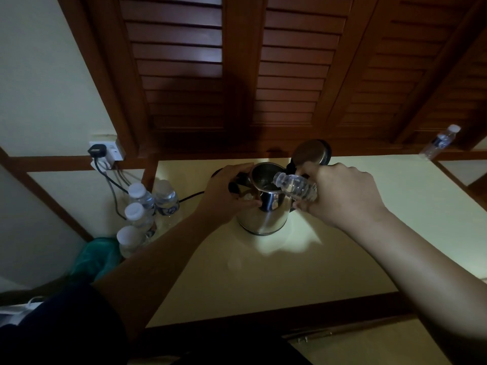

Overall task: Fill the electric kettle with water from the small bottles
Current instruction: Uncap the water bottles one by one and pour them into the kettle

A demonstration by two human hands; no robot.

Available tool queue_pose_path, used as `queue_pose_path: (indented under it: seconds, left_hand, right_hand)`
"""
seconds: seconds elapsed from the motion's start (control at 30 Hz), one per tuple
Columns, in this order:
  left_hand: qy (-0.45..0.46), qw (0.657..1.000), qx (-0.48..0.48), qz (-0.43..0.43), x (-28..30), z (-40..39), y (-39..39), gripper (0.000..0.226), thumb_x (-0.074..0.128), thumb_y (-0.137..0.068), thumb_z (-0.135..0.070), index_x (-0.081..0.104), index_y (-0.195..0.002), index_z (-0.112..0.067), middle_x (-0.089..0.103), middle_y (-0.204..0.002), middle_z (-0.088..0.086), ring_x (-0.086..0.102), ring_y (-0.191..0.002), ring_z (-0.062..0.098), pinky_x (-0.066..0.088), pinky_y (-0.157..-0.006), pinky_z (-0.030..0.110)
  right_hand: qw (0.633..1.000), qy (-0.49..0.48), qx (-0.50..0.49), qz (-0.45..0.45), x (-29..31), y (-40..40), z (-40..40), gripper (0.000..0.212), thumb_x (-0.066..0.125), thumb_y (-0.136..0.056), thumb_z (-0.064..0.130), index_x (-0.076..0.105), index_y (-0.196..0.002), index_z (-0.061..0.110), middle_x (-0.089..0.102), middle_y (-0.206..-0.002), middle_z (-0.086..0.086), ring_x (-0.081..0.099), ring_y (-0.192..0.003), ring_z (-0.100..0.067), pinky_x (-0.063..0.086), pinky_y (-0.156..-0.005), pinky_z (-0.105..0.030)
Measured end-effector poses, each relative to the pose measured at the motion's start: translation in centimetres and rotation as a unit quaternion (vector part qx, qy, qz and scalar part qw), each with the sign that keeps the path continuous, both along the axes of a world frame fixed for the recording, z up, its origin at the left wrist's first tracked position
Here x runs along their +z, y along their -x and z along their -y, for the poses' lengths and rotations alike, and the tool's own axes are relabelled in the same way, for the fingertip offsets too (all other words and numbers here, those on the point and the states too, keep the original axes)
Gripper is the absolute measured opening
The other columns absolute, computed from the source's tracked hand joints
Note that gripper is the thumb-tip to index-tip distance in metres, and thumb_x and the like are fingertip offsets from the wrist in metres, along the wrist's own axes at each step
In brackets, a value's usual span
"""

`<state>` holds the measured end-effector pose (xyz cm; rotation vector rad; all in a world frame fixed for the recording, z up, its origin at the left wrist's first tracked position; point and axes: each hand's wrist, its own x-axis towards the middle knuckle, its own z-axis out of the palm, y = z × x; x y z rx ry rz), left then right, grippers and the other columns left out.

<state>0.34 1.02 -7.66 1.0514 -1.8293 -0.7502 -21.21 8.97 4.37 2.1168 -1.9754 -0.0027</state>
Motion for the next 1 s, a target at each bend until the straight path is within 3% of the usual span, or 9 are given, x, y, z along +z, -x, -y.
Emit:
queue_pose_path:
  seconds: [0.27, 0.5, 0.63, 0.77, 0.9, 1.0]
  left_hand:
    - [0.008, 1.0, 0.003, -0.003, -0.2, 0.1, 0.0, 0.079, 0.096, -0.066, -0.015, 0.059, -0.135, -0.026, 0.058, -0.116, -0.025, 0.06, -0.105, -0.012, 0.06, -0.085, 0.027]
    - [-0.005, 1.0, 0.001, -0.011, -0.5, 0.3, -0.1, 0.081, 0.097, -0.065, -0.017, 0.059, -0.136, -0.025, 0.061, -0.119, -0.018, 0.063, -0.109, -0.001, 0.062, -0.088, 0.037]
    - [-0.008, 1.0, 0.002, -0.005, -0.7, 0.5, -0.1, 0.082, 0.097, -0.066, -0.019, 0.059, -0.137, -0.026, 0.057, -0.119, -0.025, 0.062, -0.112, 0.0, 0.061, -0.091, 0.042]
    - [-0.006, 1.0, 0.006, -0.003, -1.1, 0.5, -0.2, 0.082, 0.097, -0.065, -0.023, 0.059, -0.138, -0.028, 0.056, -0.122, -0.028, 0.061, -0.119, 0.012, 0.06, -0.093, 0.047]
    - [-0.004, 1.0, 0.012, 0.002, -1.1, 0.5, -0.1, 0.082, 0.097, -0.064, -0.022, 0.059, -0.136, -0.028, 0.055, -0.121, -0.03, 0.061, -0.118, 0.011, 0.06, -0.093, 0.047]
    - [-0.006, 1.0, 0.014, 0.002, -1.0, 0.6, -0.1, 0.082, 0.098, -0.063, -0.021, 0.06, -0.136, -0.027, 0.056, -0.12, -0.03, 0.061, -0.117, 0.011, 0.059, -0.093, 0.047]
  right_hand:
    - [1.0, 0.008, 0.002, -0.012, 0.3, -0.2, 0.2, 0.048, 0.075, -0.08, 0.063, 0.063, -0.122, 0.043, 0.069, -0.095, 0.0, 0.071, -0.093, -0.032, 0.038, -0.067, -0.031]
    - [1.0, 0.001, 0.012, -0.019, 0.8, -0.7, 0.4, 0.053, 0.077, -0.078, 0.065, 0.064, -0.126, 0.048, 0.068, -0.096, -0.002, 0.07, -0.096, -0.032, 0.037, -0.067, -0.031]
    - [0.999, -0.011, 0.012, -0.036, 1.1, -0.8, 0.6, 0.048, 0.075, -0.08, 0.064, 0.067, -0.121, 0.04, 0.049, -0.08, 0.0, 0.069, -0.094, -0.033, 0.038, -0.066, -0.032]
    - [0.998, -0.024, 0.019, -0.055, 1.6, -1.2, 1.0, 0.046, 0.072, -0.081, 0.064, 0.069, -0.118, 0.037, 0.06, -0.094, -0.003, 0.069, -0.093, -0.032, 0.041, -0.067, -0.032]
    - [0.997, -0.033, 0.034, -0.064, 2.3, -1.8, 1.6, 0.04, 0.073, -0.083, 0.057, 0.071, -0.113, 0.031, 0.051, -0.093, -0.001, 0.06, -0.084, -0.031, 0.042, -0.068, -0.032]
    - [0.995, -0.044, 0.042, -0.073, 2.9, -2.4, 2.2, 0.032, 0.071, -0.084, 0.047, 0.071, -0.11, 0.028, 0.06, -0.098, -0.002, 0.055, -0.085, -0.029, 0.04, -0.068, -0.034]
